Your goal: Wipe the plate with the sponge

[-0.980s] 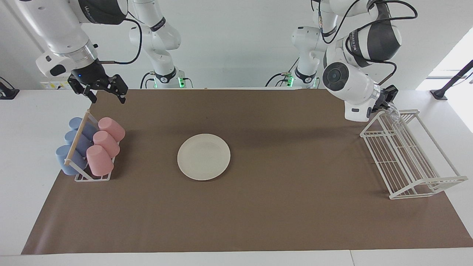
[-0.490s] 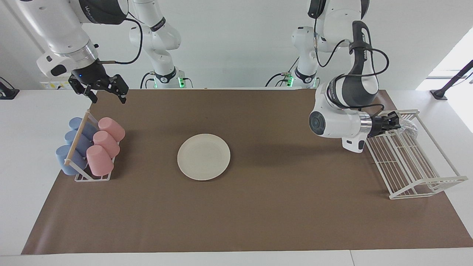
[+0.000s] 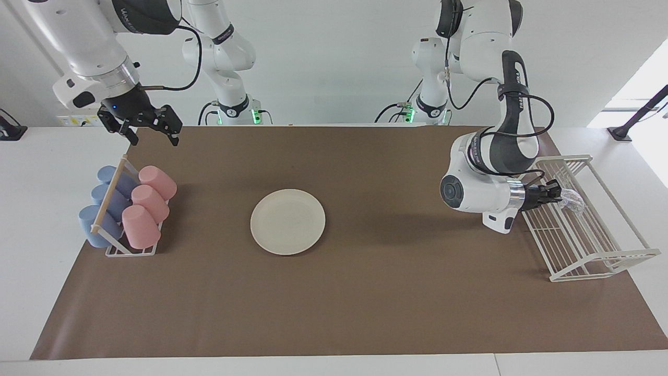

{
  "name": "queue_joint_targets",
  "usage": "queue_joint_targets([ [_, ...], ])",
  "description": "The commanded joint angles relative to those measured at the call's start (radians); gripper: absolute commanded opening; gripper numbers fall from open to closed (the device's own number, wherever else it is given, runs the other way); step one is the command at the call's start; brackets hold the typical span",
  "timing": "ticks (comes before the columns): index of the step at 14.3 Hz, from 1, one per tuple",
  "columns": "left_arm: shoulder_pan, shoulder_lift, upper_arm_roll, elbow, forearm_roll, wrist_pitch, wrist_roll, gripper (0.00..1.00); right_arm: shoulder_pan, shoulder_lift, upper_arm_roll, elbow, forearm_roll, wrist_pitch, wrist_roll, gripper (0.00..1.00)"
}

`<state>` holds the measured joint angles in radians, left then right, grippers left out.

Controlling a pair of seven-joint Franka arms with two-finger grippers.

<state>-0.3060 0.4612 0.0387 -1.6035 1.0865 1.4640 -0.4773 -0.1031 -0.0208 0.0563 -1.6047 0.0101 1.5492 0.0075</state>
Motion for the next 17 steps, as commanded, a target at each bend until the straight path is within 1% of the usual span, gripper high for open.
queue_joint_targets([
  [1,0.005,-0.010,0.000,-0.012,-0.016,0.032,0.002,0.00,-0.001,-0.002,0.000,0.009,0.016,-0.020,0.014,1.00],
  [6,0.011,-0.010,0.000,-0.012,-0.016,0.047,0.002,0.00,-0.001,-0.002,0.000,0.009,0.016,-0.015,0.016,1.00],
  [7,0.013,-0.010,0.000,-0.012,-0.016,0.052,0.002,0.26,-0.001,-0.002,0.000,0.009,0.016,-0.015,0.016,1.00],
  [8,0.014,-0.010,0.001,-0.013,-0.016,0.059,0.000,0.99,-0.001,-0.002,0.000,0.009,0.016,-0.017,0.016,1.00],
  [17,0.019,-0.009,0.001,-0.007,-0.017,0.064,0.002,1.00,0.000,-0.002,0.000,0.009,0.016,-0.018,0.017,1.00],
])
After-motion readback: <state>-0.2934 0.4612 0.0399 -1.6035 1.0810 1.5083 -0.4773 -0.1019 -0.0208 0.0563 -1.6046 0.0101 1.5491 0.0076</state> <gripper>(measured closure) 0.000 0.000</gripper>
